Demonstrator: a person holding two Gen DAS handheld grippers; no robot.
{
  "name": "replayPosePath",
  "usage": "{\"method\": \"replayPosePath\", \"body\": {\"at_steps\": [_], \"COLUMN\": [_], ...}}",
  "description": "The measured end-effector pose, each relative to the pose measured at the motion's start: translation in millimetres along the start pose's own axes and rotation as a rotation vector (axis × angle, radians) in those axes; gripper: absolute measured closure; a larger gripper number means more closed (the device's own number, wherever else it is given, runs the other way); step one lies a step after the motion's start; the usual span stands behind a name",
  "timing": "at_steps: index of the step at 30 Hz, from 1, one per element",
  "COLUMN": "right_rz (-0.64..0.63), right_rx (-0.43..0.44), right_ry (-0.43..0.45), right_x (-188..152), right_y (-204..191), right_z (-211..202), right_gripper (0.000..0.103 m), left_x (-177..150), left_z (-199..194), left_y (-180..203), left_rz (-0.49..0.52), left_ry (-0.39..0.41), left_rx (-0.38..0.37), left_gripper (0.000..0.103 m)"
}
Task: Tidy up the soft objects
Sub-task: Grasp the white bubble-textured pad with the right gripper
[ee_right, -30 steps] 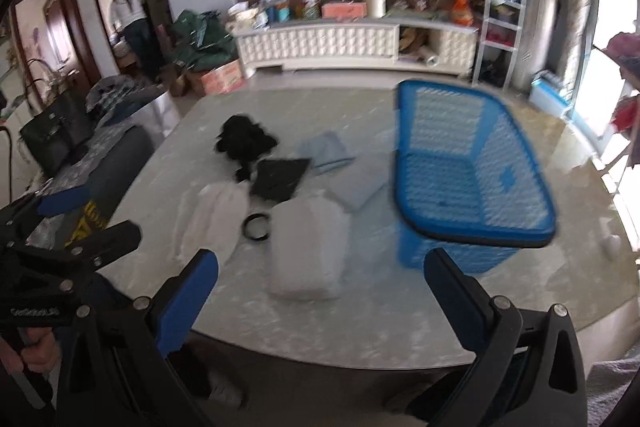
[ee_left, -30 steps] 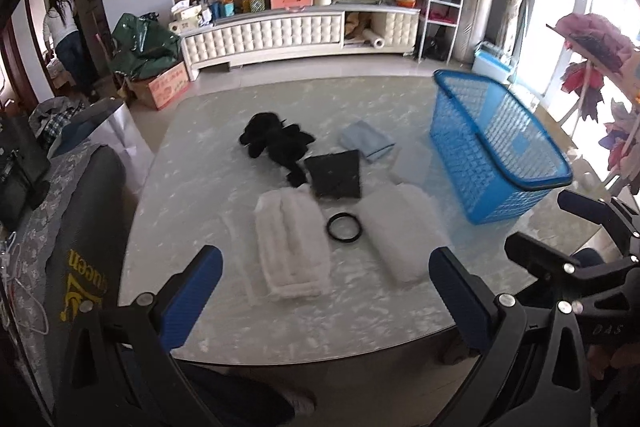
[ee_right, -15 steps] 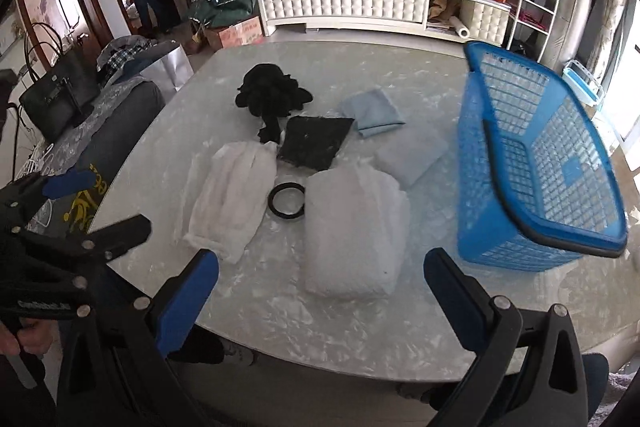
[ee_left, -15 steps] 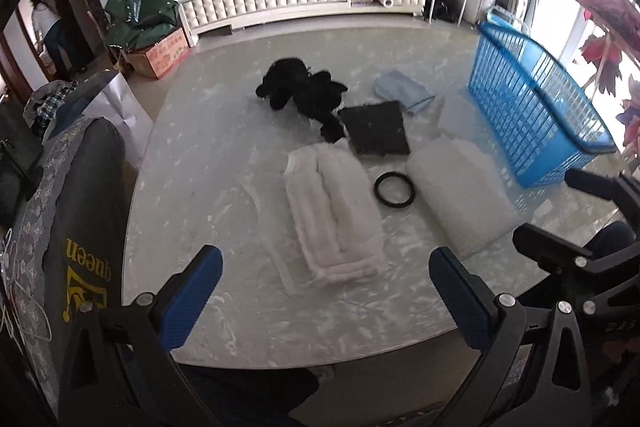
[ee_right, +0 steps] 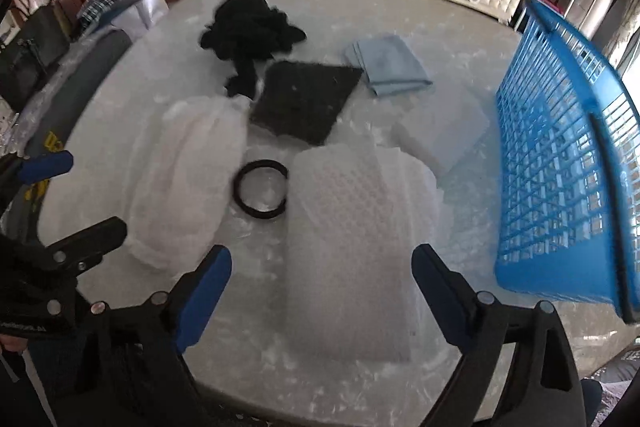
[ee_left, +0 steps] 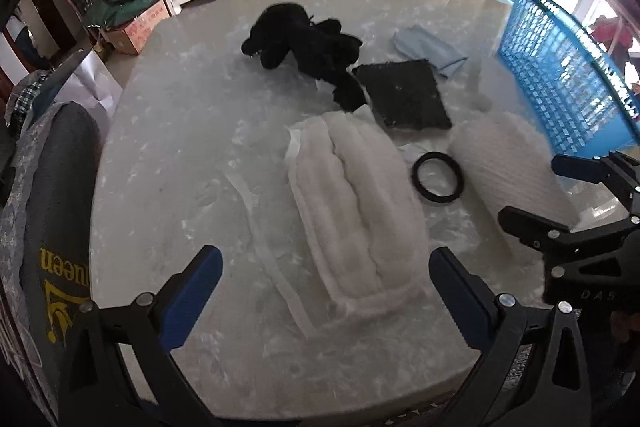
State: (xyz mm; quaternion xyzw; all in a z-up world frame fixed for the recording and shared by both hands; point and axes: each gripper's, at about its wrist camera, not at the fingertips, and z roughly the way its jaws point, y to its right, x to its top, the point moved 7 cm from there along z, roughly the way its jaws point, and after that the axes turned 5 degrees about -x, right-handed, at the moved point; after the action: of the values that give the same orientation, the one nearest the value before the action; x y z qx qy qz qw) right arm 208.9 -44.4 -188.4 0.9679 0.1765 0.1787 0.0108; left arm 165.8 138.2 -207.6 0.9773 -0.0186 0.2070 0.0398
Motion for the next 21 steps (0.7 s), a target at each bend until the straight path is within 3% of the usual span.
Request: {"method": "replayPosePath", "body": {"at_steps": [3,5,10,18,21], "right_rz": [0.012,0.013,0.027,-0.025,-0.023], "right_rx": [-0.006,-0.012,-0.016,-0.071,-0.071], "right_ry": [-0.035,-0.056,-0.087,-0.068,-0.049], "right_x": [-1,0,-2,-6,-8], "right_y": [4,7,15,12,11], "right_z": [13,20,28,40,41], "right_gripper": [0.015,0.026,0.033,0.041,0.048], "left_x": [4,4,3,6,7], "left_z": [16,24,41,53,58], "left_y": [-7,-13,-19,-16,-14], "left_rz": [-0.005,-0.015,-0.003,-0.017,-0.022], "left_ry": [-0.022,-0.04,-0.065,-0.076,-0.083], "left_rx": [0.004,0.003,0.004,-0.035,-0.035], "left_gripper": [0.0,0.0,0.0,0.0,0.0]}}
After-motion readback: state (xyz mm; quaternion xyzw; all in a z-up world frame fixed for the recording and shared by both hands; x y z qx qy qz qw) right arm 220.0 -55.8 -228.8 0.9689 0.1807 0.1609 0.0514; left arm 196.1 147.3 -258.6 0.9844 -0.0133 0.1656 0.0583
